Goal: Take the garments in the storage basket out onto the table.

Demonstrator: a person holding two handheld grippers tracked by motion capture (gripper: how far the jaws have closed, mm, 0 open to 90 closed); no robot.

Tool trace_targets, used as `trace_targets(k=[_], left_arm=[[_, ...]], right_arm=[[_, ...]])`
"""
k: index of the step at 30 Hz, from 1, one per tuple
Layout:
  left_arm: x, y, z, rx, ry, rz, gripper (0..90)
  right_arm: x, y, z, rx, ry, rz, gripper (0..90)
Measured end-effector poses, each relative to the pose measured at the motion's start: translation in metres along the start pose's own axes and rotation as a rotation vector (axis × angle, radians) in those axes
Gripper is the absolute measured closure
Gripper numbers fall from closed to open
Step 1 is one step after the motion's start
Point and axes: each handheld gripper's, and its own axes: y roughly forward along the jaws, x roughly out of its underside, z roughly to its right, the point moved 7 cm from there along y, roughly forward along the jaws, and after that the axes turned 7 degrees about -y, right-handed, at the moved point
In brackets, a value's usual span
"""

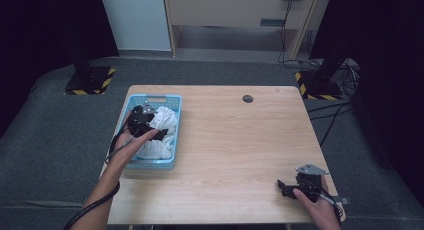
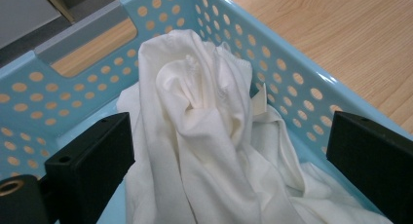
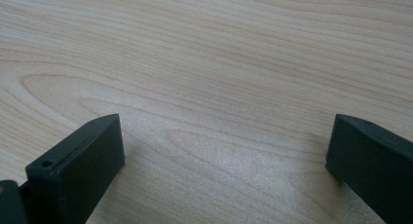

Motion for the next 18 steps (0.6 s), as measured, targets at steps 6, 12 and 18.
trace_targets(k=[6, 12, 18], left_arm=[[0.004, 0.007, -0.006, -0.011, 0.007, -0.033, 2.5], [0.007, 0.017, -0.011, -0.020, 0.013, -0.059, 2.6], [0.010, 0.029, -0.013, -0.020, 0.012, -0.095, 2.6]], right_arm=[[0.000, 0.000, 0.000, 0.000, 0.000, 0.000, 0.3], [0.000, 0.000, 0.000, 0.000, 0.000, 0.000, 0.3], [0.000, 0.000, 0.000, 0.000, 0.000, 0.000, 0.3]])
